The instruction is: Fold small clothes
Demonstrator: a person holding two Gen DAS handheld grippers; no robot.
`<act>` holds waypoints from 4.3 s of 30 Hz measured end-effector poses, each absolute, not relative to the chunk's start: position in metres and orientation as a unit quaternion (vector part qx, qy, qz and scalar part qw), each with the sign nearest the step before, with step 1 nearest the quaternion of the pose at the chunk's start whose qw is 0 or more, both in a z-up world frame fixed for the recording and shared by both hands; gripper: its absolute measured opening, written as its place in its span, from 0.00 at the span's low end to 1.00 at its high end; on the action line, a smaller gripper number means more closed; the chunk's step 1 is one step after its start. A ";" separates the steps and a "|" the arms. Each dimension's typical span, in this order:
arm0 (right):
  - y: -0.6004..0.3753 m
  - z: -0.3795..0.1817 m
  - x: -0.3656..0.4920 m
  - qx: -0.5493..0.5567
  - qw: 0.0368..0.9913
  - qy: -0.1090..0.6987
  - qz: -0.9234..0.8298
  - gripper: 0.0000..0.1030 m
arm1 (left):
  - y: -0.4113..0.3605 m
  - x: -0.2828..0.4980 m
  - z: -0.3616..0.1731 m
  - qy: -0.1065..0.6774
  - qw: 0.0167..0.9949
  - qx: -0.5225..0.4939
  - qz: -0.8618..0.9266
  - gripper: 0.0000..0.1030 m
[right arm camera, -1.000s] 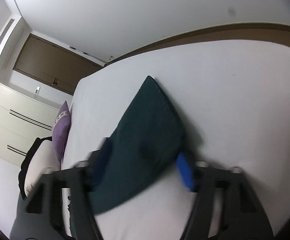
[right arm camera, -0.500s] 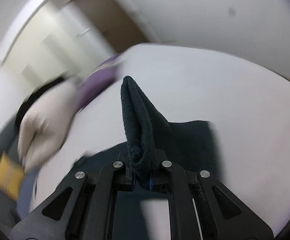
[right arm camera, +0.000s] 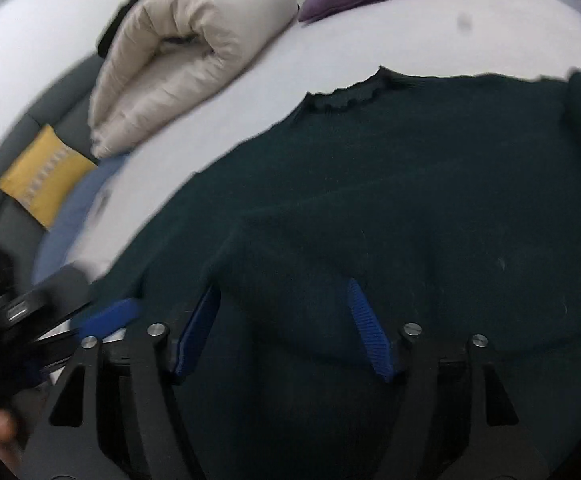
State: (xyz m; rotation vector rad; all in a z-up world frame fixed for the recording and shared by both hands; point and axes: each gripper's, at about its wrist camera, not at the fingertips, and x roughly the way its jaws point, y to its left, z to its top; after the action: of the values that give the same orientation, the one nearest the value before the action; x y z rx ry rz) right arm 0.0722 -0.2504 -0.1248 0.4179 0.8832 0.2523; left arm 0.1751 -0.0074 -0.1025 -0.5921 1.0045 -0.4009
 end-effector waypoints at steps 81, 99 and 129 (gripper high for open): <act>-0.489 -0.056 0.054 0.233 0.895 0.370 -0.083 0.15 | -0.013 0.241 -0.154 0.417 0.881 -0.178 -0.134 0.15; -0.409 0.012 -0.052 0.106 0.952 0.277 -0.079 0.63 | 0.114 0.162 -0.097 0.389 0.877 -0.273 -0.077 0.83; -0.255 0.003 -0.074 0.267 0.898 0.324 0.129 0.83 | 0.363 0.045 -0.161 0.256 0.763 -0.568 0.175 0.08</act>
State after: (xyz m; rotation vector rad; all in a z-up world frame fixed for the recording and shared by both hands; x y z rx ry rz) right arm -0.0736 -0.2553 0.0030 0.5532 0.6705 0.2666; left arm 0.0451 0.3629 -0.1608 -1.2355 0.5559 0.3801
